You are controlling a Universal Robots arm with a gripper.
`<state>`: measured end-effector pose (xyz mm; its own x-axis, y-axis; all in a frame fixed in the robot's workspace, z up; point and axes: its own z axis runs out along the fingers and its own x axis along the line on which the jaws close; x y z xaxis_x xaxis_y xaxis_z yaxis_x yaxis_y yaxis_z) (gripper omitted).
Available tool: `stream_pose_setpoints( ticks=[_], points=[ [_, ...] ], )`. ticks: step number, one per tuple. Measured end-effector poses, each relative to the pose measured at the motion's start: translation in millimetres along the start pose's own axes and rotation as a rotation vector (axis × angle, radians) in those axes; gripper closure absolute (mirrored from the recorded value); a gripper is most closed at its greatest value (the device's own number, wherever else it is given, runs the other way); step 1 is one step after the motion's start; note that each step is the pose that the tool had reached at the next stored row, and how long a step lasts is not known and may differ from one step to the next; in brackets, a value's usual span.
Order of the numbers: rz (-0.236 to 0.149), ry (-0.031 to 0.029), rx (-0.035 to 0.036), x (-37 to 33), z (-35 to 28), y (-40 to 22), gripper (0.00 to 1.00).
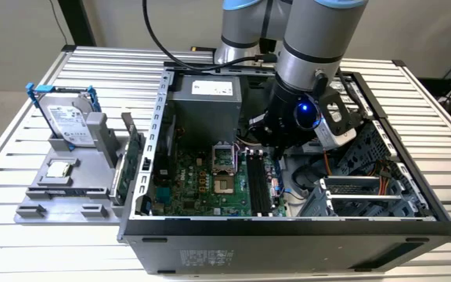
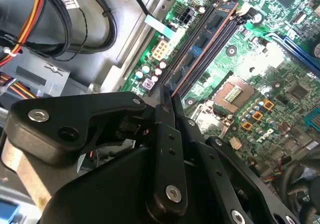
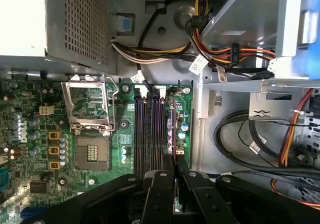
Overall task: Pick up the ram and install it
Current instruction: 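Insert the ram into the slot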
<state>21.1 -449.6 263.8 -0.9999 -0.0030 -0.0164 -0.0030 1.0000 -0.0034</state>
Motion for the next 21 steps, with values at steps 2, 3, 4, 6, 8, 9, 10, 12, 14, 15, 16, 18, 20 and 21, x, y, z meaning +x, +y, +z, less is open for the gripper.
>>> stream_pose_setpoints(
  ticks=[2, 3, 4, 6, 8, 9, 10, 12, 14, 15, 16, 18, 20, 21],
  points=[
    [0.0, -0.0002, 0.0, 0.1, 3.7, 0.0, 1.0],
    [0.0, -0.0003, 0.0001, 0.1, 5.5, 0.0, 1.0],
    [0.0, -0.0004, 0.0001, 0.1, 7.3, 0.0, 1.0],
    [-0.001, -0.0006, 0.0, 0.2, 9.3, 0.0, 1.0],
    [-0.001, -0.0006, 0.0002, 0.2, 9.3, 0.0, 1.0],
    [-0.001, -0.0005, 0.0003, 0.2, 9.2, 0.0, 1.0],
    [-0.001, -0.0006, 0.0, 0.2, 9.6, 0.0, 1.0],
    [-0.001, -0.0007, -0.0002, 0.2, 12.2, 0.1, 1.0],
    [-0.001, -0.0006, 0.0001, 0.4, 13.6, -0.3, 1.0],
    [-0.002, -0.0006, 0.0002, 0.7, 13.8, -0.7, 1.0],
    [-0.002, -0.0007, -0.0002, 1.1, 14.4, -0.7, 1.0],
    [-0.002, -0.0006, 0.0005, 1.4, 16.5, -0.8, 1.0],
    [-0.002, -0.0006, 0.0008, 1.8, 18.1, -1.9, 1.0],
    [-0.002, -0.0006, 0.0006, 2.1, 18.9, -2.8, 1.0]
  ],
)
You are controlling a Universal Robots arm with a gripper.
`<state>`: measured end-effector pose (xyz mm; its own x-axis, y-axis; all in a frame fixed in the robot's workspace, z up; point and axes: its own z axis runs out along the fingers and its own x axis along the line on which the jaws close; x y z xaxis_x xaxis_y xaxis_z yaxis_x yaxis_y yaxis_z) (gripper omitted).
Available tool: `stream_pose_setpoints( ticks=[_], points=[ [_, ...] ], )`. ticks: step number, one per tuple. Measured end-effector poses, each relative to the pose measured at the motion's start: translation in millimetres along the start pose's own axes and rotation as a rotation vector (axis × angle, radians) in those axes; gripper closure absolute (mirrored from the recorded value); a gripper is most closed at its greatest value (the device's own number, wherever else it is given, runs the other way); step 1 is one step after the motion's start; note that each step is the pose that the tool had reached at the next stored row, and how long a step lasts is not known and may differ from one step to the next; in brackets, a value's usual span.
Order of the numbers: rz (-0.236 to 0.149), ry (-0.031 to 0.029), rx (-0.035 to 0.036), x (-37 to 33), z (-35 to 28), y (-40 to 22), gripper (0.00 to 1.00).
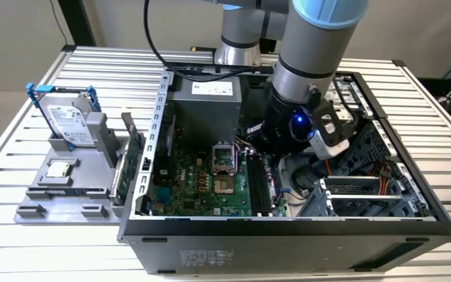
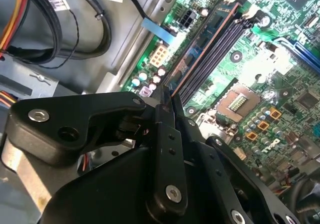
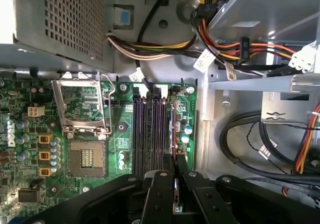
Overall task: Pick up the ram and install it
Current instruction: 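Insert the ram into the slot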
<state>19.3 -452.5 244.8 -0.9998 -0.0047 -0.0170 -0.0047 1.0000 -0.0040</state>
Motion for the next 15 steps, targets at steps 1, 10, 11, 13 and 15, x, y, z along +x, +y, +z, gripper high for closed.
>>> stream_pose_setpoints(
  ticks=[1, 10, 11, 13, 15],
  points=[
    [0.0, 0.0, 0.0, 0.6, 0.7, -0.6, 1.0],
    [0.0, 0.0059, 0.0, 4.4, 10.1, -2.3, 1.0],
    [0.0, 0.0068, -0.0001, 4.4, 10.7, -2.3, 1.0],
    [0.001, 0.0091, 0.0, 4.4, 12.2, -2.3, 1.0],
    [0.001, 0.0113, 0.0001, 4.5, 14.0, -2.3, 1.0]
  ],
)
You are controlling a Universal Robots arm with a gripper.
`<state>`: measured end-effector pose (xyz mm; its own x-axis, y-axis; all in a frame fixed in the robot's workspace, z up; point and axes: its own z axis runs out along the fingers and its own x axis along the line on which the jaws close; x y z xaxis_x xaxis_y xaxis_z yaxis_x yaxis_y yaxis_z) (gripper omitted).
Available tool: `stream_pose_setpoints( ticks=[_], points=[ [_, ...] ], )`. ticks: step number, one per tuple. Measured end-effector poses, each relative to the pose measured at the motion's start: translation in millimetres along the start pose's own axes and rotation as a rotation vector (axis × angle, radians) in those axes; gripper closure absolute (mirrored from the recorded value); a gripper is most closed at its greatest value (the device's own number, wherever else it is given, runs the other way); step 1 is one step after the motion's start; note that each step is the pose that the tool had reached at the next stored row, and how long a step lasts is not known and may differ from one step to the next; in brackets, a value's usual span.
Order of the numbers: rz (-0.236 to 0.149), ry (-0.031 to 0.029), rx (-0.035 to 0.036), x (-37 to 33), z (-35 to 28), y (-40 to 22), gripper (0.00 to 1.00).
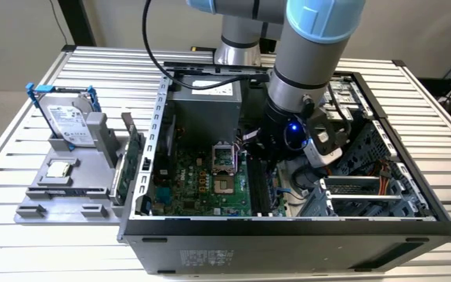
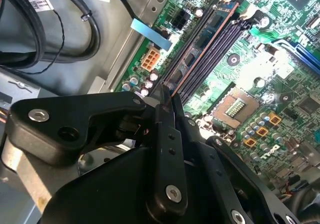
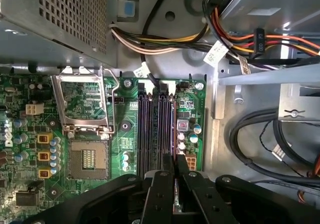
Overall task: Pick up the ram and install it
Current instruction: 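Insert the ram into the slot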
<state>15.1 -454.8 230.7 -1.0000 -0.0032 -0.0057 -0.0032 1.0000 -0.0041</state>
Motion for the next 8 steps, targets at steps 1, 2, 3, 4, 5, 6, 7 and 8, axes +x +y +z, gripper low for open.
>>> stream_pose_setpoints(
  ticks=[1, 2, 3, 4, 5, 6, 7, 8],
  points=[
    [0.0, 0.0009, 0.0003, 0.0, 0.9, 0.0, 1.0],
    [0.0, 0.0017, 0.0004, 0.0, 1.9, 0.0, 1.0],
    [0.001, 0.0023, 0.0005, 0.0, 2.6, 0.0, 1.0],
    [0.001, 0.003, 0.0005, 0.0, 3.3, 0.0, 1.0],
    [0.001, 0.0035, 0.0006, 0.0, 4.0, 0.0, 1.0],
    [0.001, 0.0039, 0.0008, 0.0, 5.0, 0.0, 1.0],
    [0.001, 0.0042, 0.001, 0.0, 5.9, 0.0, 1.0],
    [0.001, 0.0043, 0.0011, -0.1, 6.9, 0.0, 1.0]
  ],
)
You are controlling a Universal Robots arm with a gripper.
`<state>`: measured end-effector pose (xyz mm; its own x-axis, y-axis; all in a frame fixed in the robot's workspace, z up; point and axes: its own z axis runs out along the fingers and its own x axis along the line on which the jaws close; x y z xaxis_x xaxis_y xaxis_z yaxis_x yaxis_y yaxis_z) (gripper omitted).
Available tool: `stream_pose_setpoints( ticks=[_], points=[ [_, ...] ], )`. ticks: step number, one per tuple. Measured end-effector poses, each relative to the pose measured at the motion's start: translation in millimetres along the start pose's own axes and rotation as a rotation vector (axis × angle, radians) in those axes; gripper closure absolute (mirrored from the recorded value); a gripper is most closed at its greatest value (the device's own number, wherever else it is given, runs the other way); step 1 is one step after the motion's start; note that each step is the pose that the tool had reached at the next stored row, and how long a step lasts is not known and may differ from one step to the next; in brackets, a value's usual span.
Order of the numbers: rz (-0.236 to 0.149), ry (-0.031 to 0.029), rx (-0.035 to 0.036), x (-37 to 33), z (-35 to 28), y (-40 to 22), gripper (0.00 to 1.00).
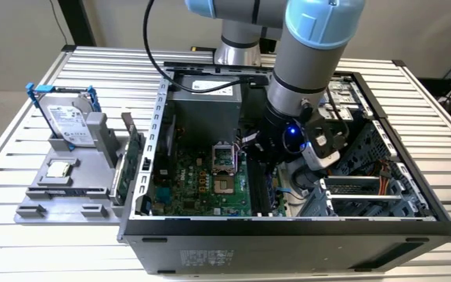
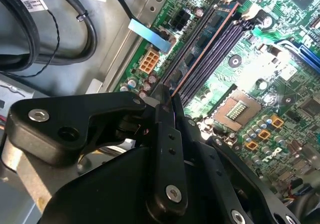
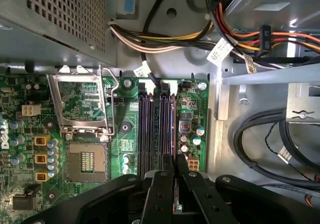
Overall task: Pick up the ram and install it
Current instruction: 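Insert the ram into the slot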
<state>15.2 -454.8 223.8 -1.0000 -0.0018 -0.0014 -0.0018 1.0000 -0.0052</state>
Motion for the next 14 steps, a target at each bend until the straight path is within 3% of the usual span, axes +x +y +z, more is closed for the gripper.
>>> stream_pose_setpoints(
  ticks=[14],
  points=[
    [0.013, 0.0079, 0.0007, -2.3, 3.8, 0.1, 1.0]
  ],
)
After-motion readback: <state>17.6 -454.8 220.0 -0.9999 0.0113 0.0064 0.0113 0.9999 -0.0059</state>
